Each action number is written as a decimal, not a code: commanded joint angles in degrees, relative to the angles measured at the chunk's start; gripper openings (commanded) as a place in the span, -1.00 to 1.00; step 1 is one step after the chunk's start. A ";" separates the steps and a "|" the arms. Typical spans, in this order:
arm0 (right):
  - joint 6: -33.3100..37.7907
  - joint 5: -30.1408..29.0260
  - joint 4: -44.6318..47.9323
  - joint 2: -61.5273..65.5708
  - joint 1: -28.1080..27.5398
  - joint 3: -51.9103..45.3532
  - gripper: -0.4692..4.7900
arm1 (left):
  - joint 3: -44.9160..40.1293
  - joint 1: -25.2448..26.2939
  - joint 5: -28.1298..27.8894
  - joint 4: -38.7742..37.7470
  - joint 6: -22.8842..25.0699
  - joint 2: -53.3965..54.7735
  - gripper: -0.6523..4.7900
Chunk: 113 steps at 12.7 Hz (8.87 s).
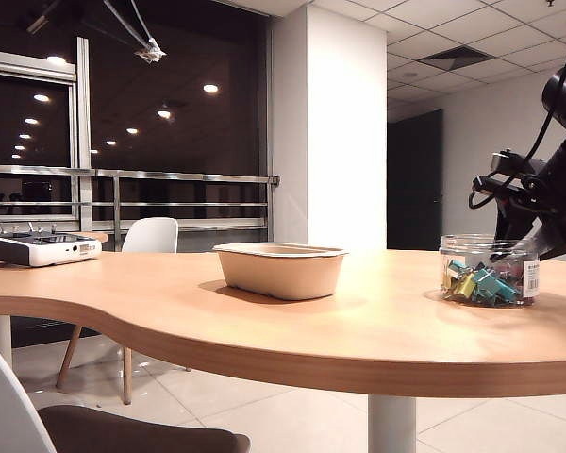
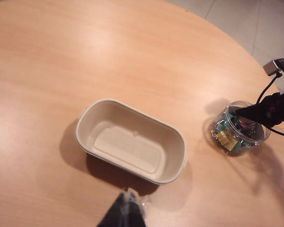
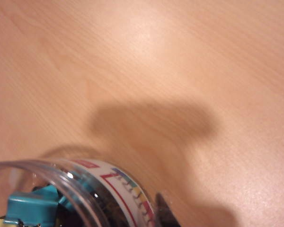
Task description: Pick up the box filled with clips, pour some clips from it into the rectangular paper box, and then put the clip box back on the table.
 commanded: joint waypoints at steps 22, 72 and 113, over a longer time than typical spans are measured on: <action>-2.03 6.49 -8.55 -0.07 12.09 23.85 -0.83 | 0.15 0.02 -0.17 0.52 0.04 -0.22 -0.78; -42.77 10.67 74.20 23.52 27.41 19.10 -0.83 | 0.15 0.02 -0.17 0.48 -0.87 -0.22 -0.78; -38.18 14.27 91.97 32.00 28.09 16.37 -0.83 | 0.00 0.02 -0.17 0.57 -0.83 -0.22 -0.78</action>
